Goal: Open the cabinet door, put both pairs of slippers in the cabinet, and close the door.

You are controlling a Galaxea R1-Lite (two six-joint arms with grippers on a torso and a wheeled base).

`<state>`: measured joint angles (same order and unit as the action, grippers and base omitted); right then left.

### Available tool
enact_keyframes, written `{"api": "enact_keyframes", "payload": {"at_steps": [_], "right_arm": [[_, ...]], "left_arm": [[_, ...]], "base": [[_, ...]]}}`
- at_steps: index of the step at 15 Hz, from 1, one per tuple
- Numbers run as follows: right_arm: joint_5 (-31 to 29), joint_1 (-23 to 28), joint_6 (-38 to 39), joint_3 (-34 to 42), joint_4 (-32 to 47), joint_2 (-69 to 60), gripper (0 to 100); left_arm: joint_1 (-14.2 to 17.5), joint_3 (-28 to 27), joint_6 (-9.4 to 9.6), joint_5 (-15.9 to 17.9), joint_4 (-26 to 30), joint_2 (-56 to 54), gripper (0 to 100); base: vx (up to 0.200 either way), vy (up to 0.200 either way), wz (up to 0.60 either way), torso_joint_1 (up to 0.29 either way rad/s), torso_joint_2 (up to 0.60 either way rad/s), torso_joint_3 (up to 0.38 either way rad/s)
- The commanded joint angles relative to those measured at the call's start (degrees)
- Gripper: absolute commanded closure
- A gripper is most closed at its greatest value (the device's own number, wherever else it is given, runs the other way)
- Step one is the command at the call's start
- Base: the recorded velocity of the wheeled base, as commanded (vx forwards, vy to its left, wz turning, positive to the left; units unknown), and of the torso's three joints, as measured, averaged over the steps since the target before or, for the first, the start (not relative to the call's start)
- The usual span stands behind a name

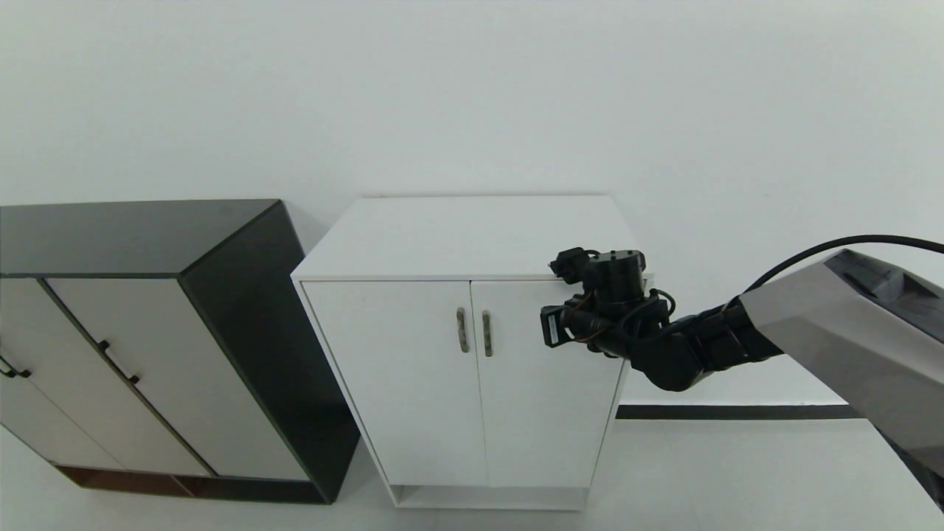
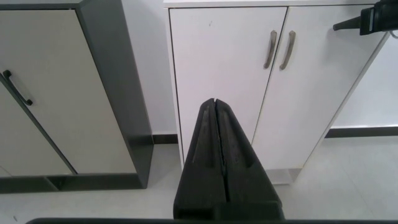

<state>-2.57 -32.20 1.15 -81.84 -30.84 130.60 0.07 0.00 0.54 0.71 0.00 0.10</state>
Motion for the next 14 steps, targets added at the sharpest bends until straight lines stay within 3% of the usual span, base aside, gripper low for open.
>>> {"api": "enact_keyframes", "payload": {"at_steps": [1, 14], "right_arm": [[0.02, 0.03, 0.0, 0.01, -0.01, 0.36, 100], [0.02, 1.87, 0.0, -3.42, 1.22, 2.56, 100]], "left_arm": [[0.01, 0.0, -0.01, 0.0, 0.0, -0.01, 100], [0.01, 0.0, -0.01, 0.0, 0.0, -0.01, 100]], "base": [[0.0, 0.0, 0.0, 0.0, 0.0, 0.0], [0.0, 0.0, 0.0, 0.0, 0.0, 0.0]]}}
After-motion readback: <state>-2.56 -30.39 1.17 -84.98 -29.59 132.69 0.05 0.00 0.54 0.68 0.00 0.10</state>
